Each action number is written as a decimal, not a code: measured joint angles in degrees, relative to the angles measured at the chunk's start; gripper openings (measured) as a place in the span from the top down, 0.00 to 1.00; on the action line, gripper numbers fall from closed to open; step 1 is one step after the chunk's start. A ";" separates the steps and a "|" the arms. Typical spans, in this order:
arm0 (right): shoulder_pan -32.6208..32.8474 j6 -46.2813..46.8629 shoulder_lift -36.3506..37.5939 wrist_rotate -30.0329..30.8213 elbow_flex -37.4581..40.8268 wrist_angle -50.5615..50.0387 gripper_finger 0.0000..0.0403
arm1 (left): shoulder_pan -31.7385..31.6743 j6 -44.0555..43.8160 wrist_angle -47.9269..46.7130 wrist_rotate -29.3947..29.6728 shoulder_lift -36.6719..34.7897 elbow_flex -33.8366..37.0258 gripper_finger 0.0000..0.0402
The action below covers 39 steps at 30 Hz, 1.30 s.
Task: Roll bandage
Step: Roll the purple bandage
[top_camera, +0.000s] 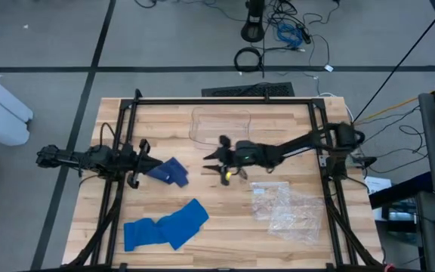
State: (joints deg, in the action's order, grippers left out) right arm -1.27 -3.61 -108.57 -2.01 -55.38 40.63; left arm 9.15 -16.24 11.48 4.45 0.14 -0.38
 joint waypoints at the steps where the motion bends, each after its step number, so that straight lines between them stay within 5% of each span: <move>1: 0.39 -0.77 -2.39 0.01 -2.44 0.03 0.67 | 0.00 -2.95 0.46 -0.03 0.00 0.00 0.99; 8: 2.12 -2.24 -17.80 0.00 -21.85 -2.95 0.66 | 0.00 -7.40 -0.14 0.37 0.00 0.00 0.99; 21: 2.14 -11.71 -33.72 6.63 -50.81 -29.50 0.66 | -0.07 -0.90 -0.37 1.79 0.00 -4.41 0.99; 39: 2.28 -16.12 -38.61 6.51 -57.52 -34.54 0.66 | -0.07 -1.37 -5.03 1.84 0.00 -4.59 0.99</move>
State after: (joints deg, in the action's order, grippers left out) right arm 1.01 -19.73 -147.17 4.50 -112.90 6.09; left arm 9.08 -17.61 6.46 6.28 0.14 -4.97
